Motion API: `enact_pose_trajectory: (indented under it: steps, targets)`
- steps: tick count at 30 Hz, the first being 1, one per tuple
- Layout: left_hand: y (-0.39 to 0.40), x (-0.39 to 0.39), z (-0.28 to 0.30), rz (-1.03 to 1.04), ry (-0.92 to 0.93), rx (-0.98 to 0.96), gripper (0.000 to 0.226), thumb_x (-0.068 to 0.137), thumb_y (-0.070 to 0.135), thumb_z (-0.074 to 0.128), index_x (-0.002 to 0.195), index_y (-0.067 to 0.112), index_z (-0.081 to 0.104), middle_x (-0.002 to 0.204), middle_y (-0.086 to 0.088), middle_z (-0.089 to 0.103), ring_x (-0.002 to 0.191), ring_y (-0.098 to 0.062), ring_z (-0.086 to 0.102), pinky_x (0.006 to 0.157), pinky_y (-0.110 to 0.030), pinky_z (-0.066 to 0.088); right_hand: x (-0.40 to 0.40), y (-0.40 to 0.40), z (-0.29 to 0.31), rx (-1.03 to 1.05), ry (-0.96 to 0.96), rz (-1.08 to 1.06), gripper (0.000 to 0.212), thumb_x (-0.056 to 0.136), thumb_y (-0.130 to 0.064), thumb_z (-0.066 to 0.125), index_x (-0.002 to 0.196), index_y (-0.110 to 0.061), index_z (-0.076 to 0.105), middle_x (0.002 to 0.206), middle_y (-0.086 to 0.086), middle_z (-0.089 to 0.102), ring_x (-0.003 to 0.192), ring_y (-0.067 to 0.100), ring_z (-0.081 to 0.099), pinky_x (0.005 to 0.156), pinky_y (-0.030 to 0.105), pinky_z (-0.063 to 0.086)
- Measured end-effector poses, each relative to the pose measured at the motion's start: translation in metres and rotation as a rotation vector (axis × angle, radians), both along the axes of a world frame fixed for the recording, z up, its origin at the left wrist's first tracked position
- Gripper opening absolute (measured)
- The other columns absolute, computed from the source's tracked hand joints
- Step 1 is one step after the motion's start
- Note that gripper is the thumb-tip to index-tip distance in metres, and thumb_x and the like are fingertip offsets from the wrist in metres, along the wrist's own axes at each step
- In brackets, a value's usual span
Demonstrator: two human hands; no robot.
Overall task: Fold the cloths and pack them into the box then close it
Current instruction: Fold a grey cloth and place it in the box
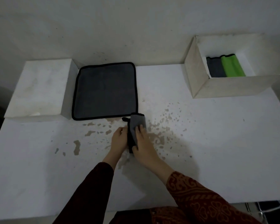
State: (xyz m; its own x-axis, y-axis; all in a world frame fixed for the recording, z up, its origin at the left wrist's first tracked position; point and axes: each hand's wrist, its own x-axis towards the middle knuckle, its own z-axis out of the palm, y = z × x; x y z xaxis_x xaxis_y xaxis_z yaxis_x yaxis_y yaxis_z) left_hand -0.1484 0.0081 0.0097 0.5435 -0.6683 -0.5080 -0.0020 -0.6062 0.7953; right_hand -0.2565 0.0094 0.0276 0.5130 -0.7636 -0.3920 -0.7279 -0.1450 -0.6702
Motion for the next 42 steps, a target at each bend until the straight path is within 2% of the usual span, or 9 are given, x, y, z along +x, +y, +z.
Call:
enact_pose_trajectory:
  steps: [3, 7, 11, 17, 24, 27, 31, 36, 42]
  targets:
    - [-0.002, 0.001, 0.003, -0.017, 0.014, 0.017, 0.033, 0.095, 0.036, 0.046, 0.071, 0.014, 0.055, 0.072, -0.003, 0.057, 0.070, -0.017, 0.053, 0.067, -0.028, 0.043, 0.009, 0.007, -0.012, -0.062, 0.180, 0.122, 0.069, 0.097, -0.029, 0.035, 0.149, -0.010, -0.006, 0.158, 0.010, -0.016, 0.145, 0.024, -0.016, 0.120, 0.041, -0.003]
    - [-0.001, 0.004, 0.004, -0.104, -0.040, 0.019, 0.012, 0.094, 0.021, 0.050, 0.093, 0.012, 0.056, 0.077, 0.002, 0.059, 0.080, -0.020, 0.057, 0.073, -0.028, 0.048, 0.011, 0.004, -0.013, -0.015, 0.122, 0.109, 0.061, 0.100, -0.031, 0.028, 0.149, -0.013, -0.002, 0.158, 0.008, -0.014, 0.145, 0.023, -0.017, 0.120, 0.042, -0.004]
    - [0.001, 0.003, 0.011, -0.090, 0.049, -0.068, 0.015, 0.095, 0.018, 0.049, 0.095, 0.007, 0.058, 0.079, -0.002, 0.061, 0.075, -0.017, 0.059, 0.067, -0.026, 0.050, -0.010, -0.007, -0.006, 0.017, -0.206, -0.181, 0.047, 0.097, -0.017, 0.041, 0.143, -0.017, 0.033, 0.157, 0.006, 0.012, 0.145, 0.022, 0.012, 0.120, 0.036, 0.018]
    - [-0.012, -0.013, 0.032, -0.085, 0.189, -0.135, 0.018, 0.096, 0.020, 0.049, 0.091, 0.008, 0.061, 0.087, -0.008, 0.064, 0.080, -0.023, 0.061, 0.073, -0.040, 0.054, -0.050, -0.036, 0.012, 0.232, -0.447, -0.296, 0.048, 0.091, -0.005, 0.052, 0.130, -0.032, 0.045, 0.133, 0.000, 0.047, 0.122, 0.021, 0.051, 0.096, 0.039, 0.052]
    - [-0.053, -0.051, 0.078, -0.238, 0.240, -0.239, 0.022, 0.095, 0.022, 0.049, 0.079, 0.010, 0.058, 0.078, -0.004, 0.060, 0.073, -0.018, 0.057, 0.060, -0.025, 0.049, -0.101, -0.087, 0.061, 0.373, -0.636, -0.287, 0.063, 0.088, 0.000, 0.058, 0.140, -0.030, 0.038, 0.128, -0.013, 0.049, 0.111, 0.012, 0.060, 0.088, 0.038, 0.056]
    - [-0.080, -0.076, 0.104, -0.339, 0.319, -0.301, 0.011, 0.094, 0.015, 0.050, 0.100, 0.017, 0.060, 0.092, 0.000, 0.066, 0.087, -0.018, 0.064, 0.060, -0.020, 0.054, -0.133, -0.117, 0.087, 0.290, -0.651, -0.269, 0.065, 0.088, 0.002, 0.058, 0.138, -0.033, 0.038, 0.125, -0.021, 0.049, 0.109, 0.007, 0.061, 0.085, 0.035, 0.058]
    - [-0.129, -0.116, 0.136, -0.533, 0.260, -0.418, 0.060, 0.091, 0.007, 0.055, 0.141, 0.025, 0.028, 0.119, -0.009, 0.058, 0.104, -0.022, 0.062, 0.078, -0.029, 0.058, -0.180, -0.172, 0.124, 0.137, -0.633, -0.243, 0.063, 0.087, 0.002, 0.059, 0.135, -0.033, 0.038, 0.123, -0.028, 0.044, 0.099, -0.007, 0.061, 0.077, 0.022, 0.058]
    - [-0.204, -0.178, 0.162, -0.630, 0.112, -0.515, 0.073, 0.089, 0.004, 0.055, 0.145, 0.032, 0.017, 0.127, -0.014, 0.050, 0.102, -0.032, 0.061, 0.085, -0.042, 0.056, -0.239, -0.250, 0.155, -0.085, -0.565, -0.254, 0.062, 0.085, -0.001, 0.063, 0.139, -0.019, 0.040, 0.125, -0.011, 0.044, 0.102, 0.003, 0.056, 0.077, 0.014, 0.055]
    - [-0.296, -0.248, 0.135, -0.648, 0.092, -0.446, 0.068, 0.085, -0.002, 0.057, 0.142, 0.021, 0.027, 0.138, -0.015, 0.041, 0.111, -0.028, 0.055, 0.074, -0.022, 0.057, -0.298, -0.338, 0.143, -0.241, -0.158, -0.199, 0.067, 0.082, -0.007, 0.064, 0.141, -0.024, 0.038, 0.137, 0.013, 0.040, 0.116, 0.029, 0.051, 0.095, 0.041, 0.050]
